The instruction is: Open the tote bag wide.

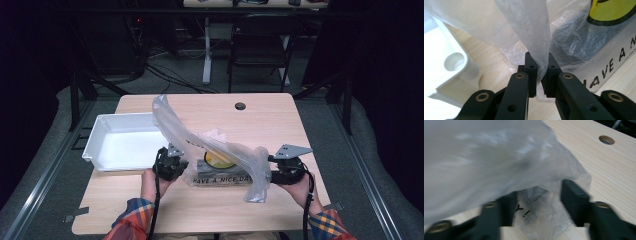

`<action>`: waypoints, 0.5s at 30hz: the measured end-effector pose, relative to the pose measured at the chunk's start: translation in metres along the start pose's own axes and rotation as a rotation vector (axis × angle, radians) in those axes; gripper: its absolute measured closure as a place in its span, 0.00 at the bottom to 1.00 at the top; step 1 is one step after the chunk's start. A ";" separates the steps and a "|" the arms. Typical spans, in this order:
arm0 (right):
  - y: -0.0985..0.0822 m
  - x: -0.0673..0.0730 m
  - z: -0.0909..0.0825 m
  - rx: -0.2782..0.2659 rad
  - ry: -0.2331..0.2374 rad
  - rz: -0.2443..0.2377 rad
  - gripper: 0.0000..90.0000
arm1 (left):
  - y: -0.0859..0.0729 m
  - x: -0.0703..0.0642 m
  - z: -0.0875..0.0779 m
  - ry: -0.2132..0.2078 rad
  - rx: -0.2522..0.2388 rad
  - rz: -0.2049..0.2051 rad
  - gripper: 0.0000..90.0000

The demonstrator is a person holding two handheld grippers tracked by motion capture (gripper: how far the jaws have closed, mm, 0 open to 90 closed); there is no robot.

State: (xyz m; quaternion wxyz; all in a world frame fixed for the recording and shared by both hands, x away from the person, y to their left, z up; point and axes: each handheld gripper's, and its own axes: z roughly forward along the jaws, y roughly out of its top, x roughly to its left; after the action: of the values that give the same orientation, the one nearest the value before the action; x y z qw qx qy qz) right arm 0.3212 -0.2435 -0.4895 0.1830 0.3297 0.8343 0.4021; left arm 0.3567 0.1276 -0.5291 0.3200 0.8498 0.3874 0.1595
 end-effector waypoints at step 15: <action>-0.006 -0.013 0.010 0.013 -0.014 0.142 1.00 | 0.002 0.003 -0.041 0.025 -0.104 -0.054 0.46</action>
State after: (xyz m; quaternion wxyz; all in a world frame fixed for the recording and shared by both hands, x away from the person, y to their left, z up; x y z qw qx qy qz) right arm 0.3340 -0.2498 -0.5002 0.1577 0.3921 0.8100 0.4065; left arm 0.3383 0.1458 -0.4974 0.3632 0.8191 0.4053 0.1812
